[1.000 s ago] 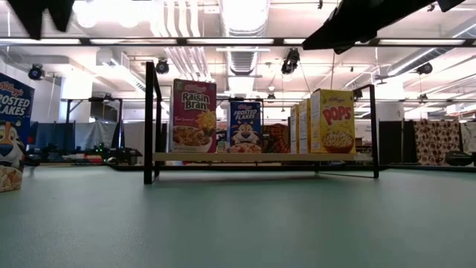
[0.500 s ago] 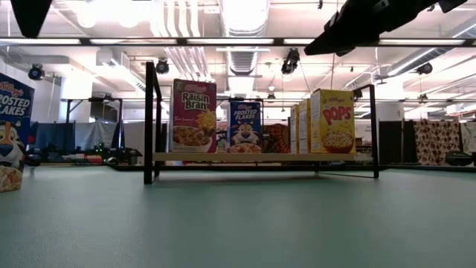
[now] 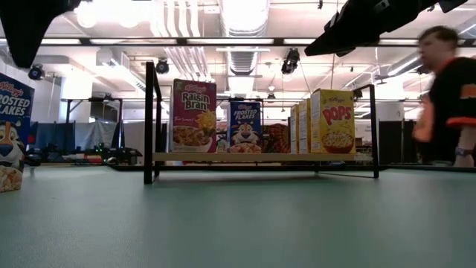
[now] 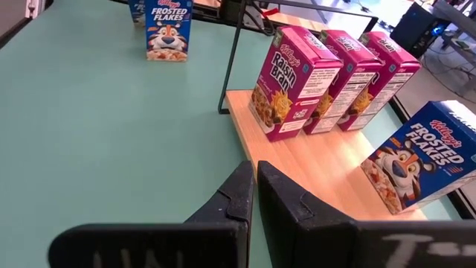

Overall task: Stack cereal on shelf
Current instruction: Put the right blue cereal box on the shelf aligned with the other blue cereal box

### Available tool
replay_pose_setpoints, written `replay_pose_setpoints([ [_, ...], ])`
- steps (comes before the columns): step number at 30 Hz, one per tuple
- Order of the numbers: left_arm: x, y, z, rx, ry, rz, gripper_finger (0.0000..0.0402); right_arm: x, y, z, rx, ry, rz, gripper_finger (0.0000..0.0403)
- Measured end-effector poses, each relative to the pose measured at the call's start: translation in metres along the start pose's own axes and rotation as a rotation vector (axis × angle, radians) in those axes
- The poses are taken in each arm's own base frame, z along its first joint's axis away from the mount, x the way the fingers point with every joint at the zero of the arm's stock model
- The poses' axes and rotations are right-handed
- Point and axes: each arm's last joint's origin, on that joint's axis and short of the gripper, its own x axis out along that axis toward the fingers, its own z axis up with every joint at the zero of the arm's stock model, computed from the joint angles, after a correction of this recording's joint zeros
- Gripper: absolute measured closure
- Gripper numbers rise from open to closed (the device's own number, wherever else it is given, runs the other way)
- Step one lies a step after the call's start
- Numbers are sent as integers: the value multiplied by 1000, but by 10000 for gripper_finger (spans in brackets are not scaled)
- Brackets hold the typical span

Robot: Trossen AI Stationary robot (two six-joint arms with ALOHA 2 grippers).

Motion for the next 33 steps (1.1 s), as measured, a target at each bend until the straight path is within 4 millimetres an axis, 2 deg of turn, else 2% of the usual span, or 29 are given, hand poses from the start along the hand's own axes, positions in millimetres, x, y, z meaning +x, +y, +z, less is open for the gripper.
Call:
replay_pose_setpoints([
  [6, 24, 0, -4, -9, 24, 36, 106, 0, 0, 0, -1, 2, 0, 390],
  [12, 36, -4, -7, 1, 41, -6, 108, 0, 0, -1, -3, 8, 1, 390],
  [20, 37, -4, -7, 9, 43, -7, 141, 0, 0, -1, -3, 8, 0, 390],
  [33, 36, -3, -7, 9, 58, -6, 225, 0, 0, -1, -5, 8, 0, 390],
])
